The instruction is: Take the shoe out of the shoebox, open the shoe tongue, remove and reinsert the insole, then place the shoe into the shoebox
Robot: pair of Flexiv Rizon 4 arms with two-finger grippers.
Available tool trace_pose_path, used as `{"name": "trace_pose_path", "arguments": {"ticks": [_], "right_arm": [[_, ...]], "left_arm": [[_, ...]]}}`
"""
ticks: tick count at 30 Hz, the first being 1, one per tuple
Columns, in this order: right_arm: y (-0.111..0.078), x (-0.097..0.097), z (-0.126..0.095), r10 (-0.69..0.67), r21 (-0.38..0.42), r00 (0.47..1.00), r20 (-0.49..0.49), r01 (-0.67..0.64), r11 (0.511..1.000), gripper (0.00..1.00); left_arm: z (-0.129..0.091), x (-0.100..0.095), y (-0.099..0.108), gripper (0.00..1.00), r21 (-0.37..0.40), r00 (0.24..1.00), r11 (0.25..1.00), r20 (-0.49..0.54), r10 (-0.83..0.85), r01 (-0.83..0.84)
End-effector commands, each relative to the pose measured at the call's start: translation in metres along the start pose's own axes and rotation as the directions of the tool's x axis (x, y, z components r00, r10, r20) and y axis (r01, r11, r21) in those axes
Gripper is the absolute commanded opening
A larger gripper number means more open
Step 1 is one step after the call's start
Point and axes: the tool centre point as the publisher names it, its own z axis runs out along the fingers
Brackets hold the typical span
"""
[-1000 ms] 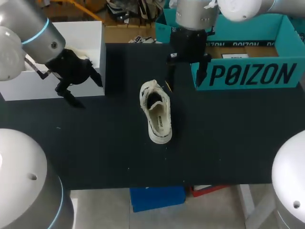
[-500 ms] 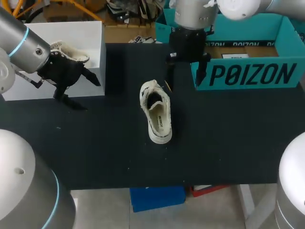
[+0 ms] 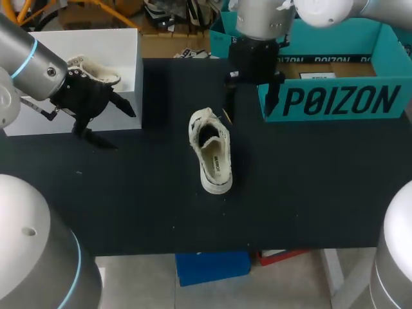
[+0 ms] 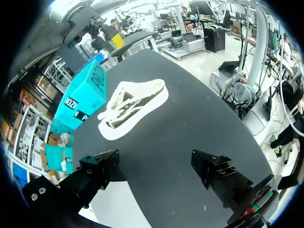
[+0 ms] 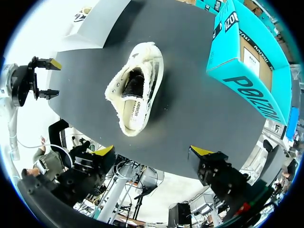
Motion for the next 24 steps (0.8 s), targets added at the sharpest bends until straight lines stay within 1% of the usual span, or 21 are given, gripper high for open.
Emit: {"name": "trace_pose_path", "arguments": {"ticks": [1, 4, 7, 9, 10, 11, 12, 14, 17, 19, 21, 22, 24], "right_arm": [[0.002, 0.001, 0.000, 0.000, 0.003, 1.000, 0.002, 0.000, 1.000, 1.00], [0.002, 0.001, 0.000, 0.000, 0.003, 1.000, 0.002, 0.000, 1.000, 1.00], [0.008, 0.002, 0.001, -0.019, 0.012, 1.000, 0.024, 0.019, 1.000, 1.00], [0.011, 0.003, 0.000, -0.018, -0.004, 0.997, 0.076, 0.018, 1.000, 1.00], [0.012, 0.003, -0.001, -0.010, 0.016, 0.993, 0.116, 0.009, 1.000, 1.00], [0.014, 0.004, -0.002, -0.019, 0.015, 0.988, 0.151, 0.017, 1.000, 1.00], [0.014, 0.004, -0.002, -0.030, -0.001, 0.991, 0.130, 0.030, 1.000, 1.00], [0.014, 0.004, -0.003, -0.009, 0.003, 0.990, 0.141, 0.009, 1.000, 1.00], [0.016, 0.005, -0.001, -0.018, -0.024, 0.994, 0.109, 0.021, 0.999, 1.00], [0.019, 0.007, 0.003, -0.017, -0.019, 0.993, 0.121, 0.020, 1.000, 1.00], [0.021, 0.008, 0.007, -0.019, -0.033, 0.993, 0.115, 0.023, 0.999, 1.00], [0.023, 0.009, 0.010, -0.020, -0.022, 0.990, 0.140, 0.023, 0.999, 1.00], [0.026, 0.008, 0.015, -0.016, -0.027, 0.988, 0.154, 0.021, 0.999, 1.00]], "left_arm": [[0.001, 0.001, 0.000, 1.00, -0.002, 1.000, 1.000, 0.004, 0.002, -0.002], [0.001, 0.001, 0.000, 1.00, -0.002, 1.000, 1.000, 0.004, 0.002, -0.002], [0.001, 0.001, 0.000, 1.00, -0.002, 1.000, 1.000, 0.004, 0.002, -0.002], [0.001, 0.001, 0.000, 1.00, -0.002, 1.000, 1.000, 0.004, 0.002, -0.002], [0.001, 0.001, 0.000, 1.00, -0.002, 1.000, 1.000, 0.004, 0.002, -0.002], [0.001, 0.001, 0.000, 1.00, -0.002, 1.000, 1.000, 0.004, 0.002, -0.002], [0.001, 0.001, 0.000, 1.00, -0.002, 1.000, 1.000, 0.004, 0.002, -0.002], [0.001, 0.001, 0.000, 1.00, -0.002, 1.000, 1.000, 0.004, 0.002, -0.002], [0.001, 0.001, 0.000, 1.00, -0.002, 1.000, 1.000, 0.004, 0.002, -0.002], [0.001, 0.001, 0.000, 1.00, -0.002, 1.000, 1.000, 0.004, 0.002, -0.002], [0.001, 0.001, 0.000, 1.00, -0.002, 1.000, 1.000, 0.004, 0.002, -0.002], [0.001, 0.001, 0.000, 1.00, -0.002, 1.000, 1.000, 0.004, 0.002, -0.002], [0.001, 0.001, 0.000, 1.00, -0.002, 1.000, 1.000, 0.004, 0.002, -0.002]]}}
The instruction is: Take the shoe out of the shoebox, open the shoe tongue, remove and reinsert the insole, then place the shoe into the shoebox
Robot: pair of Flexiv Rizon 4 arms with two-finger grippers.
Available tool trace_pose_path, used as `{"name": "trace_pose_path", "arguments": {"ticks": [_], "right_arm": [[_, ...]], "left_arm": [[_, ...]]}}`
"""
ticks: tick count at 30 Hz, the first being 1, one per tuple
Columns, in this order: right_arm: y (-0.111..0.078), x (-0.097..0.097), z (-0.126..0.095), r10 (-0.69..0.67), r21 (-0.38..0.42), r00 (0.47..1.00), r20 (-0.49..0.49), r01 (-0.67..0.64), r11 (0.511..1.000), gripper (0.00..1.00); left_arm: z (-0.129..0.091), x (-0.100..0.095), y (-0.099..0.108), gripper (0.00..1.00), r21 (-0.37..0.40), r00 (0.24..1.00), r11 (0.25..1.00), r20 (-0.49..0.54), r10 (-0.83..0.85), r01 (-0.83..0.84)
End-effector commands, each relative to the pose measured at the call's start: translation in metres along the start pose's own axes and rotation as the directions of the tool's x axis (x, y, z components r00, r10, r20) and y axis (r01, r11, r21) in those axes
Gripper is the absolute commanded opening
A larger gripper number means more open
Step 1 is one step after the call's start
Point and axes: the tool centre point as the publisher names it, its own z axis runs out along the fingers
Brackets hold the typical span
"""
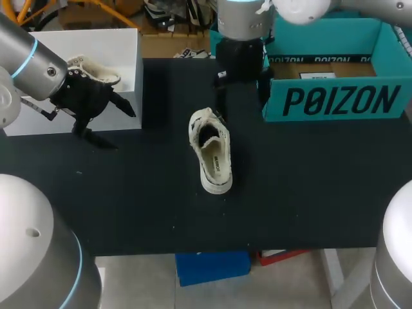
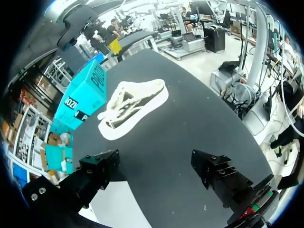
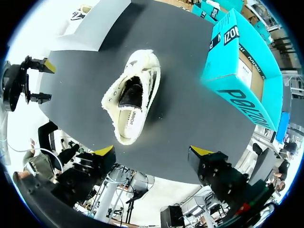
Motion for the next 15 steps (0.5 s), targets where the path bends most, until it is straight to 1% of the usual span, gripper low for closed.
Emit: {"name": "trace_pose_path", "arguments": {"ticks": [1, 8, 15], "right_arm": [[0.008, 0.004, 0.013, 0.008, -0.002, 0.999, 0.032, -0.008, 1.000, 1.00], [0.021, 0.002, 0.026, 0.014, -0.029, 0.998, 0.060, -0.012, 1.000, 1.00], [0.033, 0.000, 0.042, 0.013, -0.040, 0.998, 0.056, -0.011, 0.999, 1.00]], "left_arm": [[0.001, 0.001, 0.000, 1.00, 0.000, 1.000, 1.000, 0.004, 0.003, -0.003], [0.001, 0.001, 0.000, 1.00, 0.000, 1.000, 1.000, 0.004, 0.003, -0.003], [0.001, 0.001, 0.000, 1.00, 0.000, 1.000, 1.000, 0.004, 0.003, -0.003]]}}
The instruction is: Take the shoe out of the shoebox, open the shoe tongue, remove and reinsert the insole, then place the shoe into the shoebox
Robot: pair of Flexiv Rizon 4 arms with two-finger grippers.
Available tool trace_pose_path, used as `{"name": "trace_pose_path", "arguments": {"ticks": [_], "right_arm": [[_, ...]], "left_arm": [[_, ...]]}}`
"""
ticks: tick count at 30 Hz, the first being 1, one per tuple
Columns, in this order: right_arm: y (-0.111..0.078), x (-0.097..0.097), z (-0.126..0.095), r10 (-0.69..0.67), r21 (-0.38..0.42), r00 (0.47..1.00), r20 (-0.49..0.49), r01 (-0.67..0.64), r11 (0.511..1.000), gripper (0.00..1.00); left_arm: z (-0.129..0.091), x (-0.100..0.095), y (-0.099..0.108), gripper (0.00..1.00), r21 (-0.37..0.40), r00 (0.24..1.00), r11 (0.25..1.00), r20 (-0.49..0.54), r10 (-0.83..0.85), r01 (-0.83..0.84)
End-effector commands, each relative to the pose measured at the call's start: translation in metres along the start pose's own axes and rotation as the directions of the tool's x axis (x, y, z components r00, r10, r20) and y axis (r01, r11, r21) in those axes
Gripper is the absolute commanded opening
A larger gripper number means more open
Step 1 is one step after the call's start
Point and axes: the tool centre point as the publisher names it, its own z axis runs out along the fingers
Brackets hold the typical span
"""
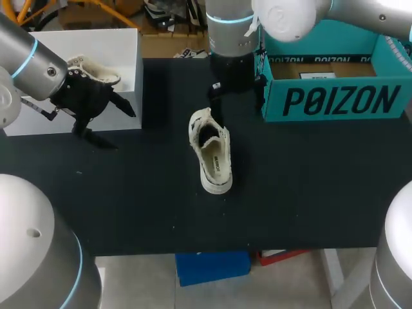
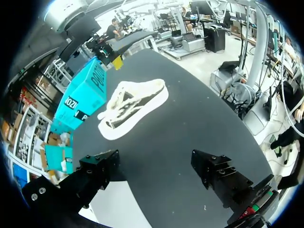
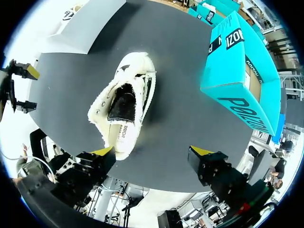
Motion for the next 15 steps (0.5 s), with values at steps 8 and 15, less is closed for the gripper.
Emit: {"name": "trace_pose_path", "arguments": {"ticks": [8, 15], "right_arm": [[0.015, -0.006, 0.023, 0.006, -0.006, 1.000, -0.021, -0.007, 1.000, 1.00], [0.023, -0.010, 0.034, 0.003, -0.011, 0.999, -0.040, -0.004, 1.000, 1.00]], "left_arm": [[0.000, 0.001, 0.000, 1.00, 0.000, 1.000, 1.000, 0.004, 0.003, -0.003], [0.000, 0.001, 0.000, 1.00, 0.000, 1.000, 1.000, 0.004, 0.003, -0.003]]}}
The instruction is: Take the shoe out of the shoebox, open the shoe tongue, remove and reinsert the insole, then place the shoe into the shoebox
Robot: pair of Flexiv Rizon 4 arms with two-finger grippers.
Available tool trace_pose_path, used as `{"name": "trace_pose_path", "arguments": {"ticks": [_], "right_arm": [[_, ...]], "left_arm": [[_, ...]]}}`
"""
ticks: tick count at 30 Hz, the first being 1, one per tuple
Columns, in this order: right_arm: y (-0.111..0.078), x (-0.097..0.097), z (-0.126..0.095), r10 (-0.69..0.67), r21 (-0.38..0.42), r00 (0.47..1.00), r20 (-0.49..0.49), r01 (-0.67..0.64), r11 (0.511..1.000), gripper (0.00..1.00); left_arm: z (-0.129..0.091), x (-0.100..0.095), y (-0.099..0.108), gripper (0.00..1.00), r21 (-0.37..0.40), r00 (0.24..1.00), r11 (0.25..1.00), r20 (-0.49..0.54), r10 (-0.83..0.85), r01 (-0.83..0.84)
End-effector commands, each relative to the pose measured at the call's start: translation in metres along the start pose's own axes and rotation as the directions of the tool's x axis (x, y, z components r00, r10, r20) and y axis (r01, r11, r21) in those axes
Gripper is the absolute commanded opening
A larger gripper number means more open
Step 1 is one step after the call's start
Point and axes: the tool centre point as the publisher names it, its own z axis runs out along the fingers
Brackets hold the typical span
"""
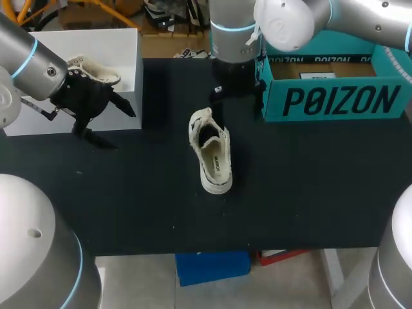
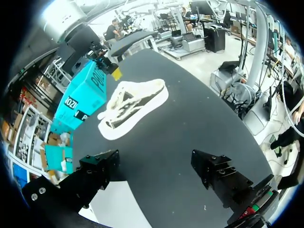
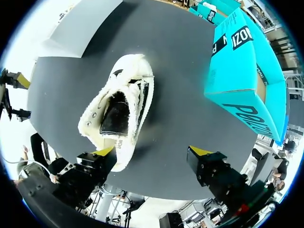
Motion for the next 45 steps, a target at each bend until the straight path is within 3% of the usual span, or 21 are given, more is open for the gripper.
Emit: {"name": "trace_pose_path", "arguments": {"ticks": [1, 6, 8, 9, 12, 20, 26, 30, 36, 38, 45], "right_arm": [[0.006, -0.002, 0.010, -0.003, 0.002, 1.000, -0.016, 0.003, 1.000, 0.93], [0.009, -0.001, 0.019, -0.005, 0.007, 0.999, -0.031, 0.005, 1.000, 0.93], [0.009, -0.001, 0.023, -0.006, 0.009, 0.999, -0.034, 0.006, 1.000, 0.84], [0.010, -0.001, 0.024, -0.005, 0.010, 0.999, -0.036, 0.006, 1.000, 0.72], [0.010, 0.001, 0.028, -0.004, 0.012, 0.999, -0.042, 0.005, 1.000, 0.76], [0.008, 0.007, 0.042, 0.001, 0.023, 0.998, -0.061, 0.001, 1.000, 0.74], [0.006, 0.012, 0.052, 0.007, 0.026, 0.997, -0.072, -0.005, 1.000, 0.64], [0.007, 0.014, 0.058, 0.012, 0.028, 0.997, -0.081, -0.010, 1.000, 0.64], [0.010, 0.016, 0.069, 0.025, 0.026, 0.995, -0.092, -0.023, 0.999, 0.50], [0.011, 0.016, 0.072, 0.029, 0.025, 0.995, -0.091, -0.027, 0.999, 0.56], [0.009, 0.026, 0.084, 0.035, 0.035, 0.993, -0.113, -0.031, 0.999, 0.53]], "left_arm": [[0.000, 0.001, 0.000, 1.00, -0.001, 1.000, 1.000, 0.004, 0.003, -0.003], [0.000, 0.001, 0.000, 1.00, -0.001, 1.000, 1.000, 0.004, 0.003, -0.003], [0.000, 0.001, 0.000, 1.00, -0.001, 1.000, 1.000, 0.004, 0.003, -0.003], [0.000, 0.001, 0.000, 1.00, -0.001, 1.000, 1.000, 0.004, 0.003, -0.003], [0.000, 0.001, 0.000, 1.00, -0.001, 1.000, 1.000, 0.004, 0.003, -0.003], [0.000, 0.001, 0.000, 1.00, -0.001, 1.000, 1.000, 0.004, 0.003, -0.003], [0.000, 0.001, 0.000, 1.00, -0.001, 1.000, 1.000, 0.004, 0.003, -0.003], [0.000, 0.001, 0.000, 1.00, -0.001, 1.000, 1.000, 0.004, 0.003, -0.003], [0.000, 0.001, 0.000, 1.00, -0.001, 1.000, 1.000, 0.004, 0.003, -0.003], [0.000, 0.001, 0.000, 1.00, -0.001, 1.000, 1.000, 0.004, 0.003, -0.003], [0.000, 0.001, 0.000, 1.00, -0.001, 1.000, 1.000, 0.004, 0.003, -0.003]]}}
